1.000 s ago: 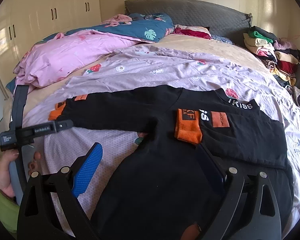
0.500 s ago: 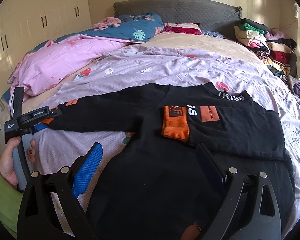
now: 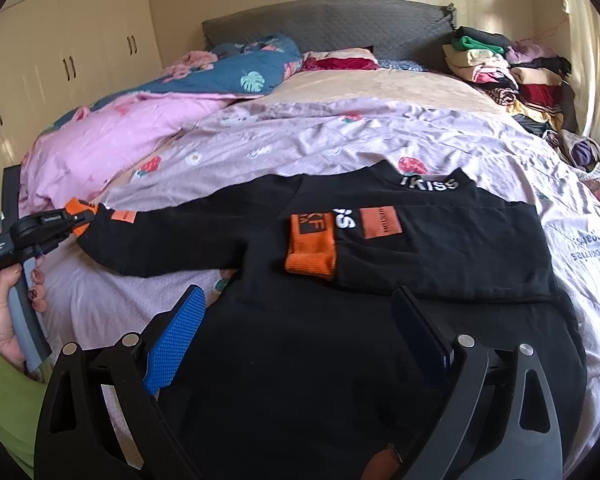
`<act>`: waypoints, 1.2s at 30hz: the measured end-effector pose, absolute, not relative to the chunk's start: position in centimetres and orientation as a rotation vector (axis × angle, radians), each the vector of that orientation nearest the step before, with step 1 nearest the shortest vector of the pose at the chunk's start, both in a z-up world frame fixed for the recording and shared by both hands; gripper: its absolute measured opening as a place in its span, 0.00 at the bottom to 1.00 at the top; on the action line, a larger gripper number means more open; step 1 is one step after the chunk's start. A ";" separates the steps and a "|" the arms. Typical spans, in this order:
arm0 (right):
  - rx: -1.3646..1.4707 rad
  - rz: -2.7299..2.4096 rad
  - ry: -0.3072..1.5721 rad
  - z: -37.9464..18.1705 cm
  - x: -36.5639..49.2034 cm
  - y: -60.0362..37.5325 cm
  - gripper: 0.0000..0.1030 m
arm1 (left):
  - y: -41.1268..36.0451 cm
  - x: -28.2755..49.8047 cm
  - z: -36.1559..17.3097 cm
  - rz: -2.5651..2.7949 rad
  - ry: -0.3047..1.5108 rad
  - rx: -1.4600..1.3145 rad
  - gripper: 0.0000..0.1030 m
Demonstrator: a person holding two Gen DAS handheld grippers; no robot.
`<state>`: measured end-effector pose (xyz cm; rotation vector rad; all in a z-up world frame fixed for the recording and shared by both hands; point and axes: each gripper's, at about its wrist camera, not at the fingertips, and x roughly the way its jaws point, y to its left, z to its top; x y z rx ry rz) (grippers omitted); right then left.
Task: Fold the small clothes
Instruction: 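Lift and carry the cuff across the shirt front with the left gripper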
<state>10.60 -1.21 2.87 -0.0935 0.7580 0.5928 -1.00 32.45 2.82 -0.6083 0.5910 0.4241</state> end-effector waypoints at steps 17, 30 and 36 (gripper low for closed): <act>0.052 0.496 0.741 3.9 11.7 -7.5 0.91 | 25.2 3.9 7.4 0.234 0.547 -0.568 0.02; 0.153 0.447 0.725 3.7 12.8 -12.1 0.91 | 19.4 7.5 9.3 0.138 0.551 -0.510 0.03; 0.165 0.423 0.717 4.1 13.7 -14.1 0.91 | 16.5 9.5 9.8 0.092 0.558 -0.484 0.03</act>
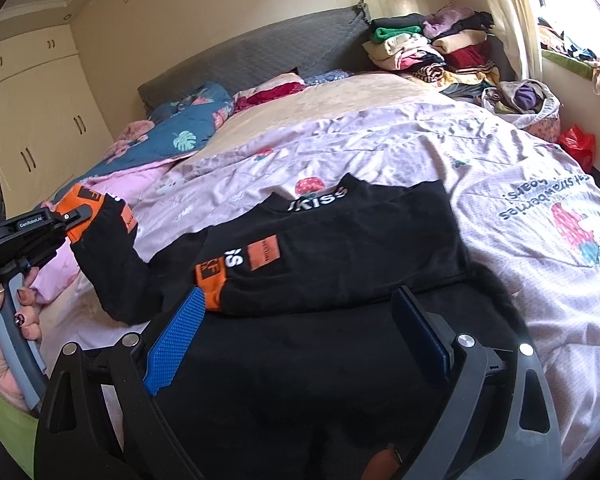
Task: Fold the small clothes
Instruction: 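Lift and carry the cuff across the shirt front with the left gripper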
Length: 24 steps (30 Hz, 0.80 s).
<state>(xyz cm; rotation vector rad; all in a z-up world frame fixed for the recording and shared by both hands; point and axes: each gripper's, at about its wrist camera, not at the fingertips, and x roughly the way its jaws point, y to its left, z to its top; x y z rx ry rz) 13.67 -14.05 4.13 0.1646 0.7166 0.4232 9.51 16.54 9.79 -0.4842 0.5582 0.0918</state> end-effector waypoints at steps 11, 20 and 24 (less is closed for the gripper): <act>0.165 0.446 0.706 5.9 15.4 -16.6 0.91 | 13.2 12.4 10.5 0.055 0.569 -0.444 0.03; 0.144 0.446 0.666 6.7 16.3 -18.4 0.91 | 10.0 14.1 11.5 0.013 0.564 -0.402 0.03; 0.195 0.436 0.701 5.4 17.3 -20.1 0.91 | 8.1 15.3 11.6 -0.014 0.576 -0.382 0.02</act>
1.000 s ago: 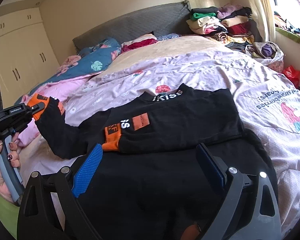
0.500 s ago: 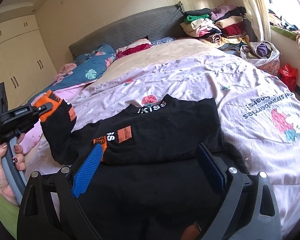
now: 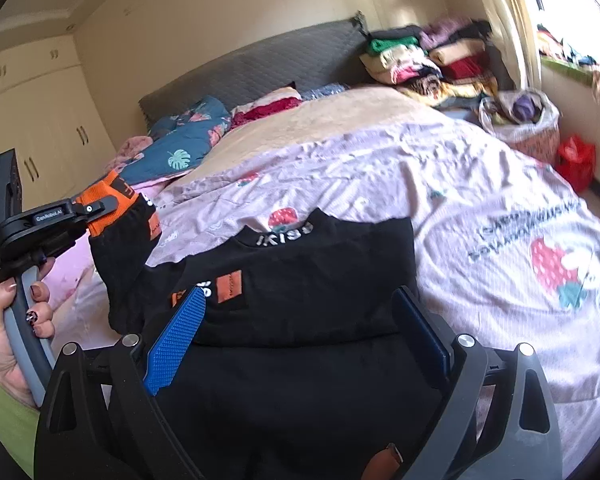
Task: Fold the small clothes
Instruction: 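Lift and carry the cuff across the shirt front with the left gripper, then lower the cuff onto the shirt and open the left gripper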
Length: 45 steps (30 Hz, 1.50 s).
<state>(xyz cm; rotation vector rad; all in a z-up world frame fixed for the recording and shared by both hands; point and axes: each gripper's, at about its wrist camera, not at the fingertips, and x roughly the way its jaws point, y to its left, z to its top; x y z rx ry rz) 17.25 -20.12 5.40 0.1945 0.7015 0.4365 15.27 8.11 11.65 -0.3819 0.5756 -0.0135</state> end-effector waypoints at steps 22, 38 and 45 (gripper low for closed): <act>0.254 0.380 0.764 3.2 18.5 -23.9 0.91 | -0.9 17.6 5.1 -0.213 0.769 -0.346 0.03; 0.251 0.449 0.852 0.7 19.2 -22.3 0.91 | 1.0 16.9 3.7 -0.211 0.803 -0.349 0.45; 0.243 0.526 0.945 -2.5 19.5 -18.7 0.71 | 8.9 15.7 3.1 0.012 0.766 -0.400 0.51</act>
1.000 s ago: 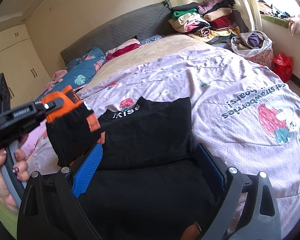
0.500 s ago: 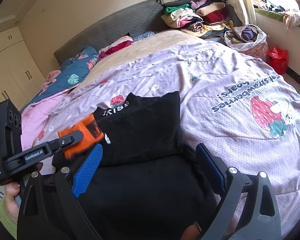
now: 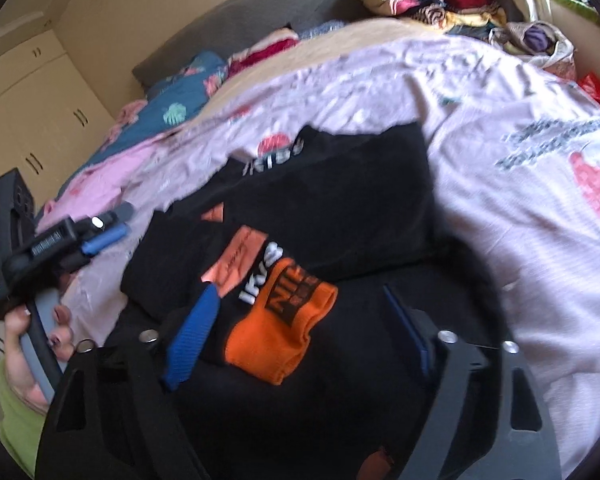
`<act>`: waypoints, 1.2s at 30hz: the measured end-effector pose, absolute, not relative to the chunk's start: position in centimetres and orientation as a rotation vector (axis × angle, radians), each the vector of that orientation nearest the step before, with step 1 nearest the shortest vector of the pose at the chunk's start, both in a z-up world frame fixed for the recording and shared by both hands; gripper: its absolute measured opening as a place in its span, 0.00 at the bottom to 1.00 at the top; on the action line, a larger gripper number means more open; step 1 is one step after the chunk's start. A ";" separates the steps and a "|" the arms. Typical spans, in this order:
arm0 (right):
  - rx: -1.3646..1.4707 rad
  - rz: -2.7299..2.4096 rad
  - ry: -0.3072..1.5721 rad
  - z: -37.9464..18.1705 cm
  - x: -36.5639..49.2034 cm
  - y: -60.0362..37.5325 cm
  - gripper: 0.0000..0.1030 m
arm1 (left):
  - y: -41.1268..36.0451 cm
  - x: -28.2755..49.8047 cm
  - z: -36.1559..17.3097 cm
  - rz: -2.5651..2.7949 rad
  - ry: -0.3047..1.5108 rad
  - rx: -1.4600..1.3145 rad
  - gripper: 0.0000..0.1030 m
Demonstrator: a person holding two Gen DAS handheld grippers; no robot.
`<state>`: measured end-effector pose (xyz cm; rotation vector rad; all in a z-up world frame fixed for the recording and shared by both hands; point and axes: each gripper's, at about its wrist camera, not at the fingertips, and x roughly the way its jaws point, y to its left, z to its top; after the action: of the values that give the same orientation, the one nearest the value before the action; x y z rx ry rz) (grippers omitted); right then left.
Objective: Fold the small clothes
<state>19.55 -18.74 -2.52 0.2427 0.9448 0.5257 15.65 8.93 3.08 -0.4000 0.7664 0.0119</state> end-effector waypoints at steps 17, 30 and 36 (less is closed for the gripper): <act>0.142 0.611 0.640 2.9 19.5 -16.2 0.11 | 17.8 15.0 -1.1 0.148 0.819 -0.543 0.60; 0.065 0.577 0.658 1.7 22.7 -16.8 0.11 | 15.9 17.7 -3.5 0.158 0.894 -0.501 0.07; 0.064 0.533 0.681 0.4 23.3 -17.0 0.11 | 15.8 16.6 -1.6 0.149 0.823 -0.457 0.03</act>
<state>23.34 -16.95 0.41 0.0645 0.6811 0.5335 16.59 15.77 -1.65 -0.4571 0.8226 0.1490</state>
